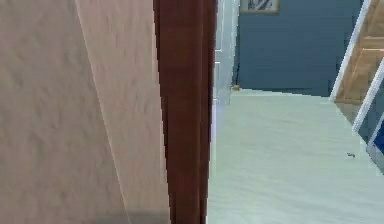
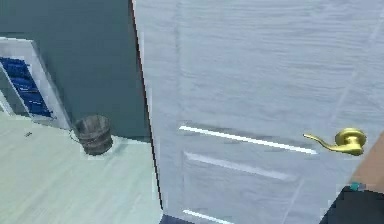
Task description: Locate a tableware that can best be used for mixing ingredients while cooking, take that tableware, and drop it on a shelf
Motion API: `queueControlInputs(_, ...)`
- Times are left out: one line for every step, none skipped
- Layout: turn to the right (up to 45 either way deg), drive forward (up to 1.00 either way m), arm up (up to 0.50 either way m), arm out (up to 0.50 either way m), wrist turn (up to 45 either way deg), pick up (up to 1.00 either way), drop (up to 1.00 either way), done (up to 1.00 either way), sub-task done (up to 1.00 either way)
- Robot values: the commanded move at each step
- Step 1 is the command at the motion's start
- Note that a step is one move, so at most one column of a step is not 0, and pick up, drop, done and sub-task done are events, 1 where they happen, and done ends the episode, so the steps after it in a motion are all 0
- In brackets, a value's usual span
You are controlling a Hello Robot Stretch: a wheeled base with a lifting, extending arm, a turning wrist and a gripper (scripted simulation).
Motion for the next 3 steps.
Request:
queueControlInputs(45.0, 0.0, 0.0, 0.0, 0.0, 0.0, 0.0, 0.0, 0.0)
queueControlInputs(15.0, 0.0, 0.0, 0.0, 0.0, 0.0, 0.0, 0.0, 0.0)
queueControlInputs(0.0, 0.2, 0.0, 0.0, 0.0, 0.0, 0.0, 0.0, 0.0)
